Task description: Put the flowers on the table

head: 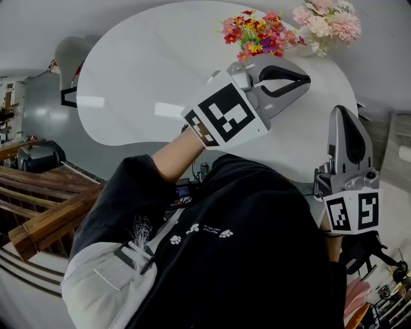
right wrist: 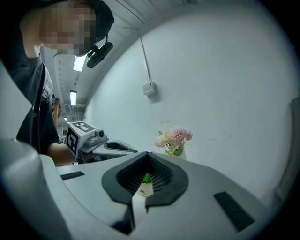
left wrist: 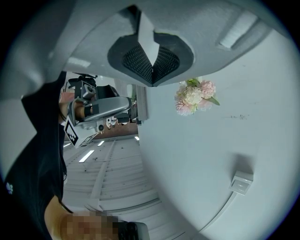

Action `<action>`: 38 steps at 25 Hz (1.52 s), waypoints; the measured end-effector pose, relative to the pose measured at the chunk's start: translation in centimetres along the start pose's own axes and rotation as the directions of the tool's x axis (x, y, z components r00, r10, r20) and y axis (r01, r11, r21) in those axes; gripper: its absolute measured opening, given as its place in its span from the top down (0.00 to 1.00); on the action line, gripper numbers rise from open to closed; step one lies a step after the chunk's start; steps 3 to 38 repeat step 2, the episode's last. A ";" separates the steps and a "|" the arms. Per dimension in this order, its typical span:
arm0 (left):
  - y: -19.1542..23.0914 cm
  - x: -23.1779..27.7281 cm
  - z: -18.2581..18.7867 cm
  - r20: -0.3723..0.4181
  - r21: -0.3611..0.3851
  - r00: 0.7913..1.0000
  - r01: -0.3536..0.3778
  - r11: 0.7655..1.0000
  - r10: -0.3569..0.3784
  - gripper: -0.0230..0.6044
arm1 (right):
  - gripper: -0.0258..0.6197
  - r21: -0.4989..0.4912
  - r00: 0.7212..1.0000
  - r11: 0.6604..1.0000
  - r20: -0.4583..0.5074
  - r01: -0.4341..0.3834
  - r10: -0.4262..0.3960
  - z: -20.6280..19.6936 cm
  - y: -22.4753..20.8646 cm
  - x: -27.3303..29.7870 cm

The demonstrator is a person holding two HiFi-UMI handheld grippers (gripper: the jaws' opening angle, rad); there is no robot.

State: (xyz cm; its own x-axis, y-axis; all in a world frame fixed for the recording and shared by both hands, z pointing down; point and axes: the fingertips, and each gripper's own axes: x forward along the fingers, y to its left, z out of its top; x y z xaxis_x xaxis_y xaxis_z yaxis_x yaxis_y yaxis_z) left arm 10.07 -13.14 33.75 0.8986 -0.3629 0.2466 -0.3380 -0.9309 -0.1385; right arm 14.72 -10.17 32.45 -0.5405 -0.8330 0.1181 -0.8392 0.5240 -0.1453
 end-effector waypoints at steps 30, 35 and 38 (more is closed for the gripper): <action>-0.2 -0.2 -0.1 -0.002 -0.002 1.000 0.002 1.000 -0.002 0.97 | 0.94 0.003 1.000 1.000 0.003 0.002 -0.002 0.0 0.2 0.0; -0.2 -0.2 -0.1 -0.002 -0.002 1.000 0.002 1.000 -0.002 0.97 | 0.94 0.003 1.000 1.000 0.003 0.002 -0.002 0.0 0.2 0.0; -0.2 -0.2 -0.1 -0.002 -0.002 1.000 0.002 1.000 -0.002 0.97 | 0.94 0.003 1.000 1.000 0.003 0.002 -0.002 0.0 0.2 0.0</action>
